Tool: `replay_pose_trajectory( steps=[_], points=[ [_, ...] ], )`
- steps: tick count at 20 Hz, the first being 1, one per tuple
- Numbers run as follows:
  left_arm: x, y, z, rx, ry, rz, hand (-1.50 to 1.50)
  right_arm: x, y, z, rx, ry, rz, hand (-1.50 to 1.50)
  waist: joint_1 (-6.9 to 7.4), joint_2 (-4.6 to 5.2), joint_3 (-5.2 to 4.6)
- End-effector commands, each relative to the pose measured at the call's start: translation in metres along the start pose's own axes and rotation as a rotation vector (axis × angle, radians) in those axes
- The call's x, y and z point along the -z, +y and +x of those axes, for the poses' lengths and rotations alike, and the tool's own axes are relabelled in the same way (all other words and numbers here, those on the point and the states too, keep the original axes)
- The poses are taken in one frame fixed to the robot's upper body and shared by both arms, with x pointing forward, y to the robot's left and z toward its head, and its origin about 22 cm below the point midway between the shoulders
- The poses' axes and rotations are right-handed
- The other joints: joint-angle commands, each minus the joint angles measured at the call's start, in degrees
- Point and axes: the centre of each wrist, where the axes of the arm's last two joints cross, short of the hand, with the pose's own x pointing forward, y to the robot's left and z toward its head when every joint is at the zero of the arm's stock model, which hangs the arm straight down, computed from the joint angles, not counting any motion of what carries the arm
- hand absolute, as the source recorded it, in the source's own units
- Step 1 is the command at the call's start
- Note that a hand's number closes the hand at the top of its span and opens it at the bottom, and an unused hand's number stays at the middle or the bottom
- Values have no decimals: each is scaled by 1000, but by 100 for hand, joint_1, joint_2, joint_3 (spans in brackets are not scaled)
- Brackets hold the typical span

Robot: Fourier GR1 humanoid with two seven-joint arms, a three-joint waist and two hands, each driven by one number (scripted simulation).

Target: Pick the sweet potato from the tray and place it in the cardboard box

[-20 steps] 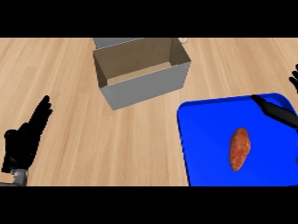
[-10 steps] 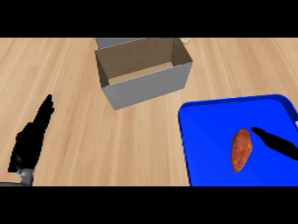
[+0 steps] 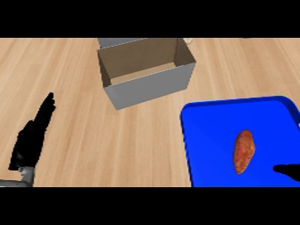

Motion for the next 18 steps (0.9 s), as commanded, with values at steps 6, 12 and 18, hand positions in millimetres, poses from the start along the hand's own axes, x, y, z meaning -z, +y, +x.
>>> replay_pose_trajectory(
  steps=[6, 12, 18],
  points=[
    [-10, -1, -22, -10, 5, -12, 0, -12, -4, 71, -181, 151, 287, -150, 77, 9, 23],
    [6, -24, -7, -13, 7, -7, 0, -15, 18, 101, -184, 241, 266, -150, 19, 3, 29],
    [-8, 22, -5, 5, -2, -2, 0, -17, 59, 80, -217, 273, 282, -150, 40, -4, 32]
  ],
)
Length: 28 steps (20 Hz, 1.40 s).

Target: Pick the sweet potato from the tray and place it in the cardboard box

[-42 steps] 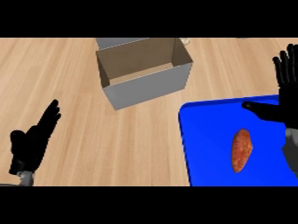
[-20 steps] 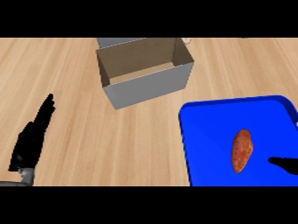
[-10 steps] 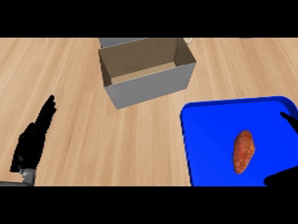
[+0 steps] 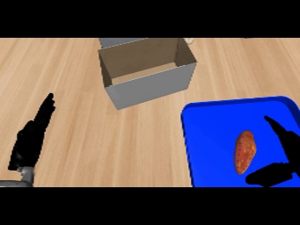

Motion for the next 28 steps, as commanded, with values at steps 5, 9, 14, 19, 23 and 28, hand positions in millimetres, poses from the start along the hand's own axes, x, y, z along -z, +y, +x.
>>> replay_pose_trajectory(
  steps=[5, 9, 14, 19, 23, 28],
  points=[
    [-22, -7, -8, 6, 7, 10, 0, 8, 23, 3, -24, 51, 23, -150, -4, -2, 3],
    [-21, -17, -2, -19, -15, -4, 0, 7, 19, 0, -43, 65, 23, -150, -13, -3, 3],
    [-13, -7, 0, -20, 5, 2, 0, 32, 38, 2, -17, 49, 23, -150, 3, 2, 4],
    [-9, 7, -6, -6, 2, -2, 0, 10, 41, -5, -17, 60, 18, -150, -24, -2, 3],
    [8, -5, 2, -8, -17, 19, 0, 27, 43, 1, -20, 53, 16, -150, -24, 3, 3],
    [-6, 2, 3, -2, -15, 7, 0, 26, 56, 1, 3, 49, 4, -150, -15, 0, 3]
  ],
)
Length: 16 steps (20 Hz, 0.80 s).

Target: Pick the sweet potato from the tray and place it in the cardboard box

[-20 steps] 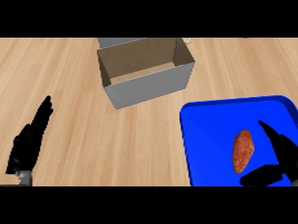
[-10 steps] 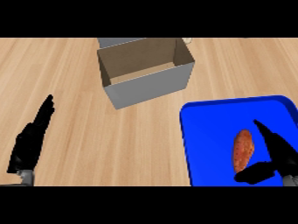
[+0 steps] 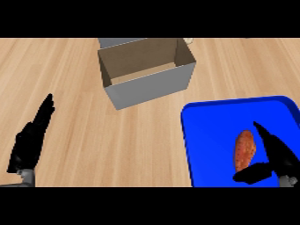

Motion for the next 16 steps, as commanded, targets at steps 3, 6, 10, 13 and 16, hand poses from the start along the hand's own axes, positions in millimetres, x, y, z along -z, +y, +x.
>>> replay_pose_trajectory(
  steps=[3, 6, 10, 13, 16],
  points=[
    [4, 1, -16, -3, 5, -16, 0, 14, 5, 8, -1, 3, 6, -150, 6, 3, 0],
    [0, 6, -12, -4, 10, -7, 0, -6, 19, 2, -34, 15, 23, -150, -2, -1, 0],
    [14, 24, -12, -2, 1, -9, 0, 15, 17, -18, -27, 26, 55, -150, -9, 3, 0],
    [10, 5, -17, -1, 17, -9, 0, 27, 11, -6, 21, 6, 78, 150, 1, 3, 0],
    [1, 5, -9, -4, 12, -12, 0, 19, 13, 3, -56, -24, -44, 150, 7, 0, 1]
  ],
)
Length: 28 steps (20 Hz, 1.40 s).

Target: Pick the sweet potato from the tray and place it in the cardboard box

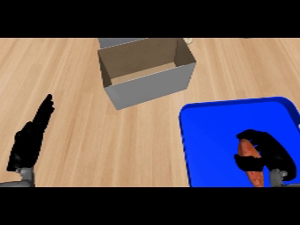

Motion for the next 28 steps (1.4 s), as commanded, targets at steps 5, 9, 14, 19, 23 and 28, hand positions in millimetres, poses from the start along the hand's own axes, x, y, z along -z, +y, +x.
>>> replay_pose_trajectory(
  steps=[5, 9, 14, 19, 23, 28],
  points=[
    [-8, 9, 4, -6, -3, 6, 0, -2, 1, -2, -120, -11, -211, 150, 2, 0, 8],
    [3, -6, 20, -3, -33, -25, 0, 18, -23, 36, -219, -240, -242, 150, 230, 59, 21],
    [6, -26, 32, 0, -114, -124, 0, -9, -56, 89, -497, -717, -202, 150, 1306, 321, 43],
    [13, -37, 46, 0, -163, -169, 0, -12, -97, 116, -629, -1009, -214, 150, 1357, 393, 65],
    [13, -39, 44, 15, -152, -165, 0, -6, -140, 127, -635, -1189, -215, 150, 1231, 379, 60],
    [18, -43, 48, 3, -152, -155, 0, 5, -161, 140, -421, -1469, -95, 150, 1146, 417, 74]
  ],
)
